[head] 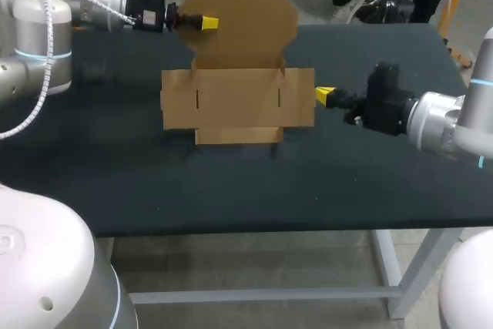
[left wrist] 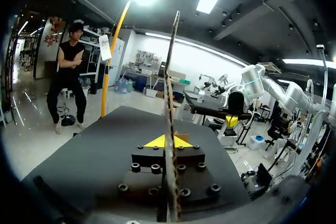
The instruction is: Assemble the packaging by folding the flat box into shape, placing the metal phone stand inside, and closing the box properly
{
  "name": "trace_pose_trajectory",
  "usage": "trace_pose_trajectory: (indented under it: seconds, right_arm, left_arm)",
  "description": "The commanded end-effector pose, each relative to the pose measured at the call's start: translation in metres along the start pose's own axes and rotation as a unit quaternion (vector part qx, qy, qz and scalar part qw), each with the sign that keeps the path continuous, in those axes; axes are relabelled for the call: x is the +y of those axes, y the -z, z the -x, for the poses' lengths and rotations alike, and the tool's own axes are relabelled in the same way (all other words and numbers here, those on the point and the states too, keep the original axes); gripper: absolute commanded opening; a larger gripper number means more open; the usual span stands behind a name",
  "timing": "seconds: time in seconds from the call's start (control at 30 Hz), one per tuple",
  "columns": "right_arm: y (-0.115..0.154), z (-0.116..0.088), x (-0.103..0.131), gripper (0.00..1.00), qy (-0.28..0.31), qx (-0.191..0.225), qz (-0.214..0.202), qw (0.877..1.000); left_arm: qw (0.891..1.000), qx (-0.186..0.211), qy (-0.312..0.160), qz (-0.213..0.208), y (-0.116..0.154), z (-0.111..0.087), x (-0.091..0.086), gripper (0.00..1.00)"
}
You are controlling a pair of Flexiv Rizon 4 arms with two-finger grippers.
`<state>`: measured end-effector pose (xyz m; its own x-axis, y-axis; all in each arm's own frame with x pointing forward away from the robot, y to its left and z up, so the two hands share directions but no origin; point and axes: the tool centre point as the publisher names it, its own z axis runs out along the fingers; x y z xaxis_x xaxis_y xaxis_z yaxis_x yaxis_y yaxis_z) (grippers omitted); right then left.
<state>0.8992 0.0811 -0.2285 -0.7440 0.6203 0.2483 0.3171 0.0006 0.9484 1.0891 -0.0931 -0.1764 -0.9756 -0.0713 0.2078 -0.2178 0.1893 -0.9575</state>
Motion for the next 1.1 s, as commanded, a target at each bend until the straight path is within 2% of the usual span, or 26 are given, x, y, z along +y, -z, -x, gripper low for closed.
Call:
trace_pose_trajectory:
  seconds: [0.03, 0.47, 0.7, 0.87, 1.1]
  right_arm:
    - [0.014, -0.01, -0.006, 0.0, 0.012, -0.009, 0.002, 1.0]
    - [0.041, -0.024, -0.019, 0.0, 0.047, -0.017, 0.005, 0.999]
    - [0.047, -0.031, -0.029, 0.0, 0.065, -0.021, -0.001, 0.998]
    - [0.048, -0.034, -0.033, 0.0, 0.069, -0.02, -0.001, 0.997]
    - [0.045, -0.038, -0.039, 0.0, 0.075, -0.02, -0.009, 0.997]
  left_arm:
    - [1.0, -0.02, -0.007, 0.004, 0.002, -0.021, -0.007, 0.0]
    - [0.999, -0.033, -0.024, -0.008, 0.002, -0.066, -0.025, 0.0]
    - [0.999, -0.038, -0.035, -0.007, -0.001, -0.087, -0.034, 0.0]
    - [0.998, -0.045, -0.034, -0.003, -0.002, -0.094, -0.034, 0.0]
    - [0.999, -0.036, -0.029, -0.002, -0.003, -0.098, -0.024, 0.0]
